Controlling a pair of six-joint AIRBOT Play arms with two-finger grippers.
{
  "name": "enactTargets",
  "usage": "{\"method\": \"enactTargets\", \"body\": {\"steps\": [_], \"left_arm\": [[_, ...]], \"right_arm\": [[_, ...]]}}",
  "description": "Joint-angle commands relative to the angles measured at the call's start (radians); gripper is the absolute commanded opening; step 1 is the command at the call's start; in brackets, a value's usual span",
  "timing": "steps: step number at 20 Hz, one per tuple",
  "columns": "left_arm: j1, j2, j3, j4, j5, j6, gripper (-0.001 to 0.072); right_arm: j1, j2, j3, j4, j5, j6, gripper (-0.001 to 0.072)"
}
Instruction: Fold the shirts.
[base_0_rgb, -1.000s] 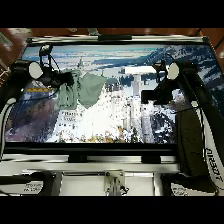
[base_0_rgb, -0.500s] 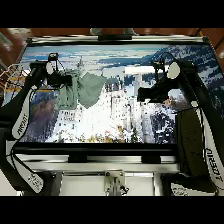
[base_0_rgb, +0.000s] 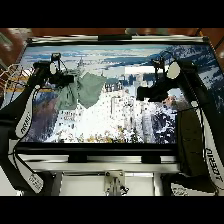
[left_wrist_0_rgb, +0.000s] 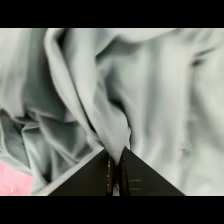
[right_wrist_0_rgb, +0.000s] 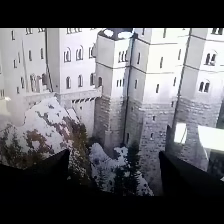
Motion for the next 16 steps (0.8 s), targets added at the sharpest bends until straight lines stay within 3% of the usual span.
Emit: {"method": "enactTargets", "body": {"steps": [1, 8, 12, 15, 16], "left_arm": [[-0.071, 0.13, 0.054, -0.005, 0.016, 0.027, 0.0034], [-0.381, 0.559, 0.06, 0.0, 0.042, 0.036, 0.0034], [-0.601, 0.564, 0.027, -0.004, -0.065, 0.025, 0.0035], [-0.752, 0.511, -0.092, -0.011, 0.013, -0.082, 0.0035], [-0.793, 0.482, -0.13, -0.013, 0.061, -0.12, 0.0068]], "right_arm": [[-0.006, 0.006, 0.007, -0.004, -0.058, -0.021, 0.0674], [-0.164, 0.181, 0.272, -0.003, 0.062, -0.06, 0.0674], [-0.295, 0.309, 0.38, -0.003, 0.117, -0.059, 0.0674], [-0.327, 0.365, 0.382, -0.008, 0.182, -0.063, 0.0674], [-0.328, 0.369, 0.382, -0.014, 0.213, -0.066, 0.0674]]}}
